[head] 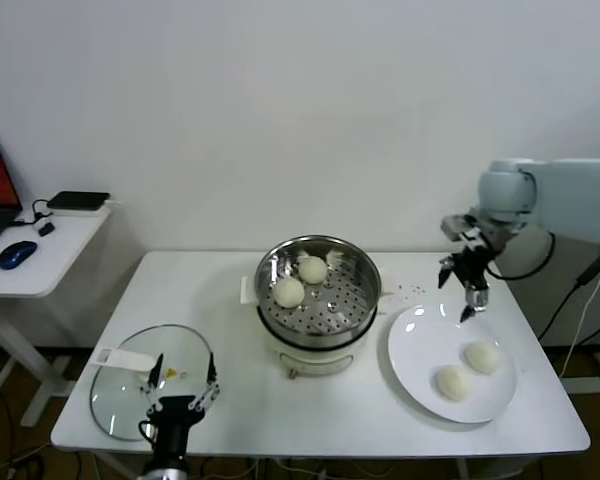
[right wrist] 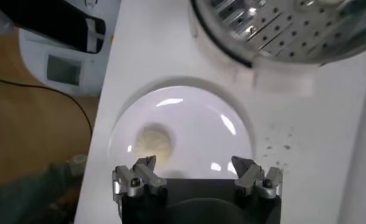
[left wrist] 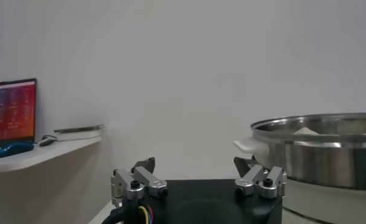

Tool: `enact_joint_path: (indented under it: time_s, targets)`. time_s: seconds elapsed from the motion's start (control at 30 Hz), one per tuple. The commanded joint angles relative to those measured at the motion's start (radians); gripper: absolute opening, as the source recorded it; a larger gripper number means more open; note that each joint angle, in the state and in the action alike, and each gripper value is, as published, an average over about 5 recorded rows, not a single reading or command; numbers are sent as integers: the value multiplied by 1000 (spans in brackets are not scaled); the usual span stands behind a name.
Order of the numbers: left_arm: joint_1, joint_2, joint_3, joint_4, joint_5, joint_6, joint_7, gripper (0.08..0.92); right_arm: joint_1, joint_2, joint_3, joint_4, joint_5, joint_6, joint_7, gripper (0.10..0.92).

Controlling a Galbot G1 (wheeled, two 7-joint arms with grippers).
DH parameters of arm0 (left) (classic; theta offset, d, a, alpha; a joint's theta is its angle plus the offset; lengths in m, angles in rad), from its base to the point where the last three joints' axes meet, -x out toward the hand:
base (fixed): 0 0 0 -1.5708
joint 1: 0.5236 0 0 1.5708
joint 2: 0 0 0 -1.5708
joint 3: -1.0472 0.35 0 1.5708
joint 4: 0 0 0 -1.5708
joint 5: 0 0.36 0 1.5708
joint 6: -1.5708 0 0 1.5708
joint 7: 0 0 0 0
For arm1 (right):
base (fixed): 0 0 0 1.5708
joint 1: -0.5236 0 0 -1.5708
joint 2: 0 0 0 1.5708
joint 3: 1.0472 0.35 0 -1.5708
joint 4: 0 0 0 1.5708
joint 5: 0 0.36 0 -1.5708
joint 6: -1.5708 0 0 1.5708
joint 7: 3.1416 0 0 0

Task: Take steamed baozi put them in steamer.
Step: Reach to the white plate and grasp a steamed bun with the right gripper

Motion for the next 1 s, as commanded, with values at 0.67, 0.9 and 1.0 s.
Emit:
enact_joint_path:
  time_s: [0.67, 0.9, 1.0]
  targets:
    - [-2, 0, -9, 7, 1, 4, 2, 823, -344, -175, 168, 59, -162, -142, 223, 823]
    - [-2, 0, -9, 9, 2, 2, 2, 823, -391, -189, 196, 58, -184, -146, 226, 823]
    - [-1, 1, -11, 10, 2, 0, 2, 823, -411, -190, 211, 48, -197, -146, 228, 823]
